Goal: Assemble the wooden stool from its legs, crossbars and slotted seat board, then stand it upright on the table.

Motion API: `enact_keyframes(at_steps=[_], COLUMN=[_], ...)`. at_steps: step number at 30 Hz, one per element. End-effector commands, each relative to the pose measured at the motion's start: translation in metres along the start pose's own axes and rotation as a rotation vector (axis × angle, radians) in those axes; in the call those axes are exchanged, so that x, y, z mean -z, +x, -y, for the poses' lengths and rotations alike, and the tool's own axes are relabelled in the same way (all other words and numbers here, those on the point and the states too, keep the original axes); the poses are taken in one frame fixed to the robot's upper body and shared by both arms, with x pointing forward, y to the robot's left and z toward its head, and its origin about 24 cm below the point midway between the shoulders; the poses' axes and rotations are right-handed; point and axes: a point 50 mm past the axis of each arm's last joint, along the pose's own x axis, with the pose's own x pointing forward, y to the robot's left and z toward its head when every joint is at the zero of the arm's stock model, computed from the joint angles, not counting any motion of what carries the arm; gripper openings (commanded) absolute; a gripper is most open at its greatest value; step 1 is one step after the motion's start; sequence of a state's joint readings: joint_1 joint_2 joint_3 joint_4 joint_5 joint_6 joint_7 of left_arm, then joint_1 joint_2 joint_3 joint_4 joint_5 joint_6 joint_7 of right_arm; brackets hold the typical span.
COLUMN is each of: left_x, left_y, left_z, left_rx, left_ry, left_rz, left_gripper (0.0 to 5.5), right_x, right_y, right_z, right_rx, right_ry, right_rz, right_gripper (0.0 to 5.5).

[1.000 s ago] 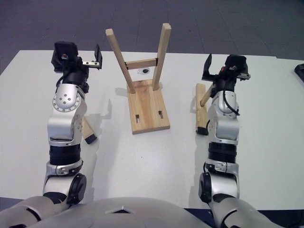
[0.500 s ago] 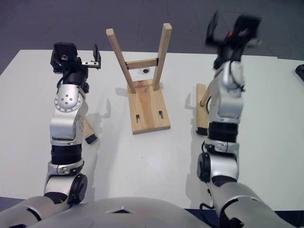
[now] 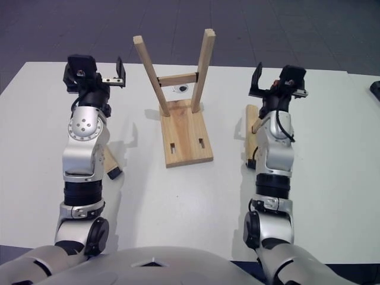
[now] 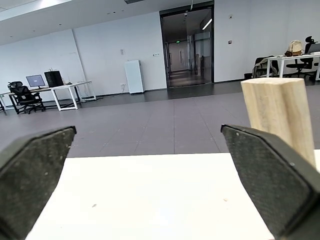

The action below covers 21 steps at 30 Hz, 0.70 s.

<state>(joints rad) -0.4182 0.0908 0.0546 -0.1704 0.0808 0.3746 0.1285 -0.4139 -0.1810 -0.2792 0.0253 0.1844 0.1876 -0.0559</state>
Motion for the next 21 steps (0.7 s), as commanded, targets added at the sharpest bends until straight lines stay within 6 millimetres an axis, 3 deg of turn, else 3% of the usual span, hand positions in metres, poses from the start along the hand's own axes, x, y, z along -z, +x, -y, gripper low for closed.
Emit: enact_keyframes(at_steps=[1, 4, 10, 15, 21], left_x=[0.000, 0.003, 0.008, 0.008, 0.008], left_y=[-0.008, -0.016, -0.025, -0.026, -0.025], left_z=[-0.006, -0.011, -0.014, -0.009, -0.006], left_rx=[-0.048, -0.084, -0.118, -0.103, -0.082], left_ry=[0.020, 0.033, 0.033, 0.046, 0.052], left_rz=[0.011, 0.004, -0.020, -0.022, -0.030], left_gripper=[5.40, 5.40, 5.40, 5.40, 5.40], right_x=[-0.037, -0.027, 0.038, 0.074, 0.086], right_y=[-0.023, -0.048, -0.094, -0.099, -0.099], right_z=[-0.004, -0.013, -0.001, 0.012, 0.014], right_rx=[-0.074, -0.139, -0.143, -0.083, -0.076], right_ry=[0.022, -0.008, -0.170, -0.241, -0.188], right_rz=[0.101, 0.001, -0.377, -0.583, -0.763], right_gripper=[5.36, 5.36, 5.36, 5.36, 4.70])
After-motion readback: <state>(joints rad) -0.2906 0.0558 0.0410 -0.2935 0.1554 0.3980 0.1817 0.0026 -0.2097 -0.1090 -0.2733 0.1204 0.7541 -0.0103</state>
